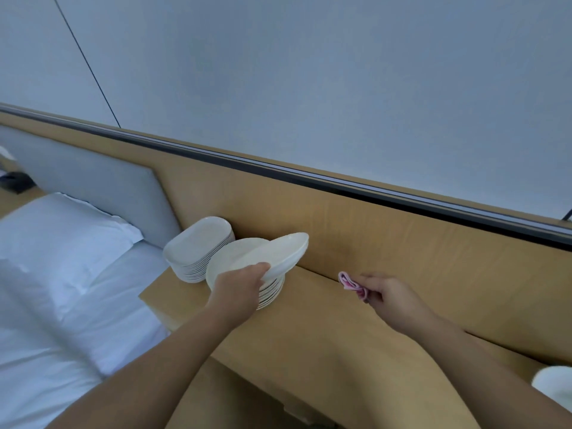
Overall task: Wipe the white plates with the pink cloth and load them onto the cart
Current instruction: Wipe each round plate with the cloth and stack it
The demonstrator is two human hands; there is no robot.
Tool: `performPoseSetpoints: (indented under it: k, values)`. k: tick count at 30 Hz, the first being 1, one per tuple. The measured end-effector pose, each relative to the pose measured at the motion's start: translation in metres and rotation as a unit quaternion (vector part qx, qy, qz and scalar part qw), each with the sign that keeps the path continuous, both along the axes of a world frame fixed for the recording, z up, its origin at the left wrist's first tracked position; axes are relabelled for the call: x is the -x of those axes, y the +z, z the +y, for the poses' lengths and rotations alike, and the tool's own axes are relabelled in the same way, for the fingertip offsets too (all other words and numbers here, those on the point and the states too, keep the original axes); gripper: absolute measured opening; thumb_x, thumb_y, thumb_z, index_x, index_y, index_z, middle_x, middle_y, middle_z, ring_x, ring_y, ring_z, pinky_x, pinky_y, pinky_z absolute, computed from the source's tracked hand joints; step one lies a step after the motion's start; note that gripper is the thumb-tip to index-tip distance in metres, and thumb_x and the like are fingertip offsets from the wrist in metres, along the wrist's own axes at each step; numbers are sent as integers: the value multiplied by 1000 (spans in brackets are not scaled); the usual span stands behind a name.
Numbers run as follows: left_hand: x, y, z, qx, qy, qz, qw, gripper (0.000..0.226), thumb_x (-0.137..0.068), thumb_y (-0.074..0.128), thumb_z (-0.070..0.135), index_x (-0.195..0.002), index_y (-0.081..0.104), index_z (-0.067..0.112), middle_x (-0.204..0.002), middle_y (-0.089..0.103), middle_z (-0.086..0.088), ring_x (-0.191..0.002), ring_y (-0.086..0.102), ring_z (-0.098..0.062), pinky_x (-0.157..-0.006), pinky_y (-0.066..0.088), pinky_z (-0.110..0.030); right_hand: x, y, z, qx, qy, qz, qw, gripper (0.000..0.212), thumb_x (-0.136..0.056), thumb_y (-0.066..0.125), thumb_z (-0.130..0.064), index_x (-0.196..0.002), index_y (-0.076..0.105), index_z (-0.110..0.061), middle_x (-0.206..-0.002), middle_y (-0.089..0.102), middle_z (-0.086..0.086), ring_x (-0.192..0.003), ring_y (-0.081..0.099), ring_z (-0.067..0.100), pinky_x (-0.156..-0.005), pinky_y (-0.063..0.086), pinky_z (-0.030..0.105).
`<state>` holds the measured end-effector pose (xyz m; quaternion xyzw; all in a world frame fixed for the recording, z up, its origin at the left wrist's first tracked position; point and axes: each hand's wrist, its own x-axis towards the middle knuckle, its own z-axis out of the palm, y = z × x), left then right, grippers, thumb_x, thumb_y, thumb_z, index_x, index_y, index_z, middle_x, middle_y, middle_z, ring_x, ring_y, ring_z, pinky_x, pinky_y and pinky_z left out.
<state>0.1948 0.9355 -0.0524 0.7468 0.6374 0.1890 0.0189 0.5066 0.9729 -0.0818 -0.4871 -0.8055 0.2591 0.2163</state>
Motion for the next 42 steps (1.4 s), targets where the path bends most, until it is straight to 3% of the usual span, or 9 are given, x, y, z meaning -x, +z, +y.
performPoseSetpoints:
  k: [3,8,13,20,25,31,34,37,42]
  values:
    - [21,-13,4,23,7,16,1000,32,-90,58,10,-122,63,14,-104,71,-3,-90,67,-29,-70,50,-38,13,-4,5,9,1,-10,1000,50,-89,45,8,-116,68,-26,-84,59,-12,-79,56,9,-75,45,20]
    - [46,-36,15,35,-24,77,996,45,-74,65,-2,-115,66,16,-86,71,-1,-72,68,-24,-55,42,-29,29,-7,11,0,2,-21,1000,55,-86,46,12,-116,68,-28,-87,61,-11,-78,57,9,-74,51,32]
    - [52,-43,34,76,-36,107,991,52,-91,42,6,-141,42,22,-116,63,1,-102,60,-21,-72,38,-29,42,-10,19,-12,-7,-22,1000,50,-84,46,12,-108,68,-25,-86,62,-7,-74,57,14,-70,52,40]
    - [65,-57,45,142,-46,135,980,53,-95,37,8,-145,37,26,-128,58,2,-115,55,-20,-87,41,-30,54,-11,20,2,-20,-28,999,51,-86,47,11,-110,69,-27,-88,64,-7,-76,58,14,-72,52,39]
    - [76,-69,42,187,-65,155,968,40,-95,39,18,-133,48,27,-119,61,-1,-110,56,-22,-81,41,-28,62,-7,16,9,-17,-43,999,53,-88,45,11,-118,68,-27,-84,61,-11,-75,54,6,-71,49,24]
    - [80,-74,47,194,-57,165,965,10,-92,46,19,-92,56,20,-87,60,-1,-84,57,-21,-63,37,-29,62,-7,11,15,-25,-51,998,51,-89,45,10,-122,67,-23,-84,60,-13,-75,53,5,-68,42,13]
    - [81,-74,49,179,-60,148,971,26,-100,39,31,-83,56,19,-82,59,1,-83,58,-20,-61,35,-29,58,-8,7,24,-35,-53,998,51,-90,46,9,-123,67,-23,-85,60,-13,-75,54,4,-70,44,15]
    - [75,-71,50,164,-63,108,978,30,-100,39,42,-90,60,23,-90,61,5,-91,59,-16,-67,41,-30,52,-9,2,32,-43,-55,997,50,-90,45,9,-122,67,-22,-85,59,-16,-75,54,4,-70,44,16]
    - [59,-73,50,173,-45,182,967,18,-96,43,19,-101,59,22,-88,60,2,-87,59,-20,-64,37,-29,38,-10,-5,39,-61,-49,996,50,-90,45,9,-123,67,-22,-88,61,-13,-77,56,7,-74,49,25]
